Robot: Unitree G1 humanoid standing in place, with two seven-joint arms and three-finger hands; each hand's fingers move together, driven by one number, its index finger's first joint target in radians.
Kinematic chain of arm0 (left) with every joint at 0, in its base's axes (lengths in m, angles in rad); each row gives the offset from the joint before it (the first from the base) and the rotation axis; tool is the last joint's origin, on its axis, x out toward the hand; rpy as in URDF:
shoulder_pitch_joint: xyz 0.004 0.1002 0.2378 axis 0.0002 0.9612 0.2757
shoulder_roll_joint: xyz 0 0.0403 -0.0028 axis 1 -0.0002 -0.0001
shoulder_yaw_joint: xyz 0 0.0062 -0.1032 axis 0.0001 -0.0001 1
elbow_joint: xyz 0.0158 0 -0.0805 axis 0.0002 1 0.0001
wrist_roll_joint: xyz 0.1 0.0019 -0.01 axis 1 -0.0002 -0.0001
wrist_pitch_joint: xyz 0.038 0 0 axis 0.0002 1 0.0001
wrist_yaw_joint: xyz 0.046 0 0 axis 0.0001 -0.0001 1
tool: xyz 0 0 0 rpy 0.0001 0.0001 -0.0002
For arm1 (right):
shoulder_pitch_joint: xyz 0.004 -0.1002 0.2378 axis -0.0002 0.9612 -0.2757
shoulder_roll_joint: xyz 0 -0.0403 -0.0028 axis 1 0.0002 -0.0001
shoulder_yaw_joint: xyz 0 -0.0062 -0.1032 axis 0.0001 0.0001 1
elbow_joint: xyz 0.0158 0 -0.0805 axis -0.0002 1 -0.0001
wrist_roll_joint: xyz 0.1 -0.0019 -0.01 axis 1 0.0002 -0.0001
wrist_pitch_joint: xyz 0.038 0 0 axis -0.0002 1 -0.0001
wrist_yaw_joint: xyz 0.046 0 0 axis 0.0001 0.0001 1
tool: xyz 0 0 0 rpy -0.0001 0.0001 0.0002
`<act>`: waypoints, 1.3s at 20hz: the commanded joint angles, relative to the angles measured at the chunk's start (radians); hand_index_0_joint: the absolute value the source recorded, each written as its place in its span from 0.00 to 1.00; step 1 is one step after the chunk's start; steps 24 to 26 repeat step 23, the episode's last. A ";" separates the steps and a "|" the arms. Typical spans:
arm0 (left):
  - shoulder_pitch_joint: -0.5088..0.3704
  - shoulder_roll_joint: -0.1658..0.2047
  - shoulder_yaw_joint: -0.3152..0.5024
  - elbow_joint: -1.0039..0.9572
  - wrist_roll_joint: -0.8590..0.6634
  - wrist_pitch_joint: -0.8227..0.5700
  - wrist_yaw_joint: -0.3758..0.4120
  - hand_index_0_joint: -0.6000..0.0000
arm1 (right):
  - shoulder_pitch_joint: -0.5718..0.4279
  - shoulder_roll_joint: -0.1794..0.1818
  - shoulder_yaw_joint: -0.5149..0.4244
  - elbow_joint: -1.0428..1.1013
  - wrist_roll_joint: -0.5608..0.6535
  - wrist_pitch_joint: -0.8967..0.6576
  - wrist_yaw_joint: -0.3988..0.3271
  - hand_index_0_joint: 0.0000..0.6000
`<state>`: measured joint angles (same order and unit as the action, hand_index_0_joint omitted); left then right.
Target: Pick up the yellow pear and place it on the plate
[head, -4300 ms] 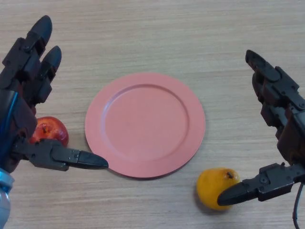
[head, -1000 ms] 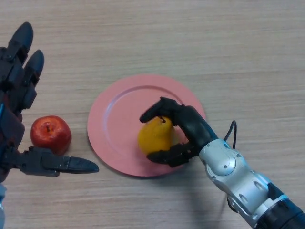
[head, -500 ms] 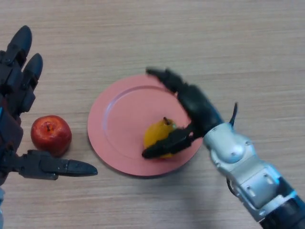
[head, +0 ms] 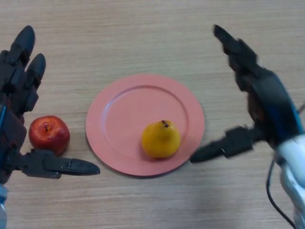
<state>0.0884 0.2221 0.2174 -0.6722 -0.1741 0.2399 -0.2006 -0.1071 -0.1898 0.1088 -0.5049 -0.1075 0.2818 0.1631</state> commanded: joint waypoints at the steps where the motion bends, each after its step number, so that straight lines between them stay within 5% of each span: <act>1: -0.019 0.021 0.017 -0.030 0.017 -0.133 0.006 1.00 | 0.036 -0.018 -0.075 -0.155 0.091 -0.035 -0.014 0.00; 9: -0.057 0.038 0.024 0.026 0.014 -0.151 0.012 1.00 | 0.152 -0.020 -0.094 -0.383 0.247 0.221 -0.106 0.00; 26: -0.086 0.055 0.037 -0.010 0.027 -0.110 0.033 1.00 | 0.184 -0.032 -0.104 -0.438 0.235 0.253 -0.050 0.00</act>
